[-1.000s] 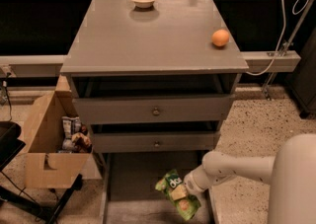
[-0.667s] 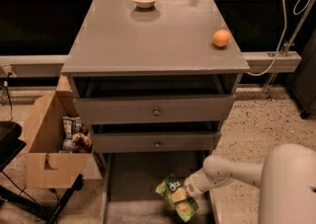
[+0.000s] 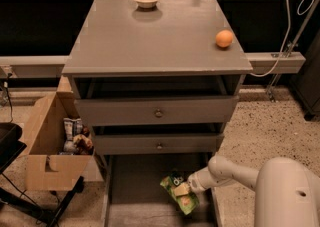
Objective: Place green rice chip bag into bottom drawer
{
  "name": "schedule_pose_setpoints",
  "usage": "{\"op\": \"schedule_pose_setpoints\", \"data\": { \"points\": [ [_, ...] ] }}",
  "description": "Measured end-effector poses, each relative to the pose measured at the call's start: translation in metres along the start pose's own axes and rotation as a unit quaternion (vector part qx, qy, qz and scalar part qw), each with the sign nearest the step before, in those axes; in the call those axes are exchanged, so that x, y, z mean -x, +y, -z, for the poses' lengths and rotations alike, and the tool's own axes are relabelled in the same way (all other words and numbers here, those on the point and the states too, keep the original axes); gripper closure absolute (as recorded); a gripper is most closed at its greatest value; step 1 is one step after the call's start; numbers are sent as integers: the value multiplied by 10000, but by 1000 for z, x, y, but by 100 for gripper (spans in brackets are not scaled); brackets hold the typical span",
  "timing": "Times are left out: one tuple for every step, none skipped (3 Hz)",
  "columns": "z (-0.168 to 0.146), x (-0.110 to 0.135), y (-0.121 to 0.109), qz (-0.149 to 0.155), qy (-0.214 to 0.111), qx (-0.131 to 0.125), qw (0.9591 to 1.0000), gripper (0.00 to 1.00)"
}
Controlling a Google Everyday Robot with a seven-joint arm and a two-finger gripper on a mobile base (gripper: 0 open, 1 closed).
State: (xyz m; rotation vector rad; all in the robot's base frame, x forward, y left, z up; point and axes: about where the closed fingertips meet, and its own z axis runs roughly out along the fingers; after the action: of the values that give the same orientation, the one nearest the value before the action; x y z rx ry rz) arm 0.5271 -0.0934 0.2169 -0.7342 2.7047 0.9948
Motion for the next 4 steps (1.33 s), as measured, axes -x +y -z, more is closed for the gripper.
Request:
{"op": "schedule_pose_setpoints", "data": {
  "points": [
    [-4,-4,3,-1,34,41,10000,58],
    [-6,-5,4,-2,49,59,10000,35],
    [-9,-6,6,-2,61,76,10000,12],
    [-10,-7,7,-2,72,89,9999,0]
  ]
}}
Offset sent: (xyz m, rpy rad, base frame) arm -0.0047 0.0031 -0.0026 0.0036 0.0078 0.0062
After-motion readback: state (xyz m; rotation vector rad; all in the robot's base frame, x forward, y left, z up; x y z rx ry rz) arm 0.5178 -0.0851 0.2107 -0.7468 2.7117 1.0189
